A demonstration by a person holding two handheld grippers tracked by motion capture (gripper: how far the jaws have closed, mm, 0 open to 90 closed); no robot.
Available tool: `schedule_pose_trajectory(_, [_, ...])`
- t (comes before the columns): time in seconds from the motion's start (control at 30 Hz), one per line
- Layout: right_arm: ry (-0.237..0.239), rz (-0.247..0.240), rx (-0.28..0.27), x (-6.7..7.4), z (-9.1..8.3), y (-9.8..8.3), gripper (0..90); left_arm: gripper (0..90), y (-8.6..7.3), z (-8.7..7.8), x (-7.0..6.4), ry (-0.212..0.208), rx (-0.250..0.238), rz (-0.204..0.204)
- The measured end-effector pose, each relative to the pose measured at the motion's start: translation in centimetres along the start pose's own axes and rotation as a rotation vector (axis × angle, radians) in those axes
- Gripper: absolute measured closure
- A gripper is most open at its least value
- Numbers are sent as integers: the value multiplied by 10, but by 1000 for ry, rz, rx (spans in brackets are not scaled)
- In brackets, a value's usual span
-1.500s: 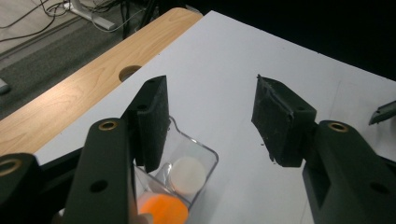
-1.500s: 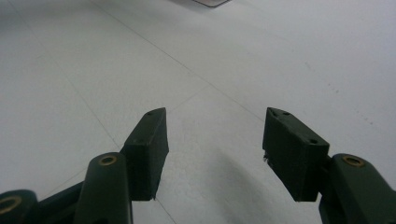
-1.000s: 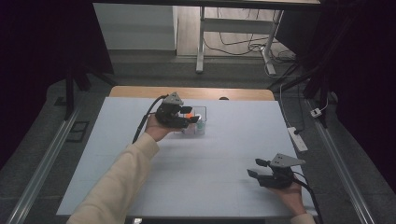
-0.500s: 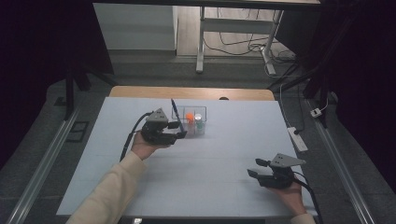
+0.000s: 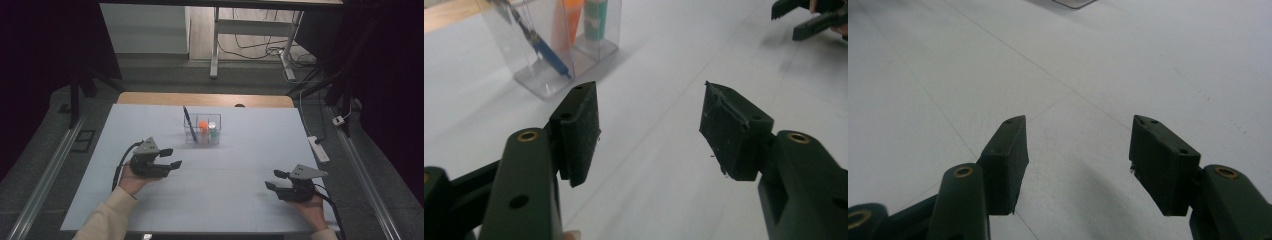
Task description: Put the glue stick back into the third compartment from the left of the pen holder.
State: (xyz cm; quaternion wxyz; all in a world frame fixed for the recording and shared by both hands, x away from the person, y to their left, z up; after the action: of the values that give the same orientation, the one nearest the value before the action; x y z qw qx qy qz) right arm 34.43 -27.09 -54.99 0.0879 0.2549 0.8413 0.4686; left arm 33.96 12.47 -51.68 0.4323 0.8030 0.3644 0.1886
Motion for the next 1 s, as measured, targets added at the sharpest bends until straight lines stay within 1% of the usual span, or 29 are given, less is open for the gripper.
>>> schedule_pose_trajectory(0.13, [-1,0,0,0,0,0,401,398,-16,-7,1,8,4,-24])
schedule_pose_trajectory(0.2, [3,2,0,0,0,0,401,390,-24,-11,1,23,11,-19])
schedule_pose_trajectory(0.27, [-1,1,3,0,0,0,401,390,-31,-14,1,27,15,-24])
schedule_pose_trajectory(0.33, [-1,2,3,0,0,0,401,386,-38,-17,1,38,24,-19])
schedule_pose_trajectory(0.5, [4,0,-2,1,1,0,401,384,-52,-25,3,45,29,-45])
schedule_pose_trajectory(0.67, [1,-1,-1,0,0,0,401,380,-60,-31,5,57,31,-59])
schedule_pose_trajectory(0.8, [1,-2,-5,1,1,0,401,374,-64,-34,6,58,31,-69])
schedule_pose_trajectory(1.0, [0,-3,-8,1,1,0,401,370,-67,-36,7,62,35,-73])
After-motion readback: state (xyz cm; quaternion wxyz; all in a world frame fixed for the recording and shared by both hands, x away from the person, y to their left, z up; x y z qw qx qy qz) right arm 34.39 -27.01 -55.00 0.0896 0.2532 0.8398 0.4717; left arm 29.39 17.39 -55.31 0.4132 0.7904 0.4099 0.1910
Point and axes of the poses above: each handheld gripper's, and its own axes: z roughly forward along the jaws, y roughly out of its top, x roughly to its left, the point moved 7 cm from there along z, roughly forward along the jaws, and after that the axes turned 10 degrees about y, right-handed, at the moved point
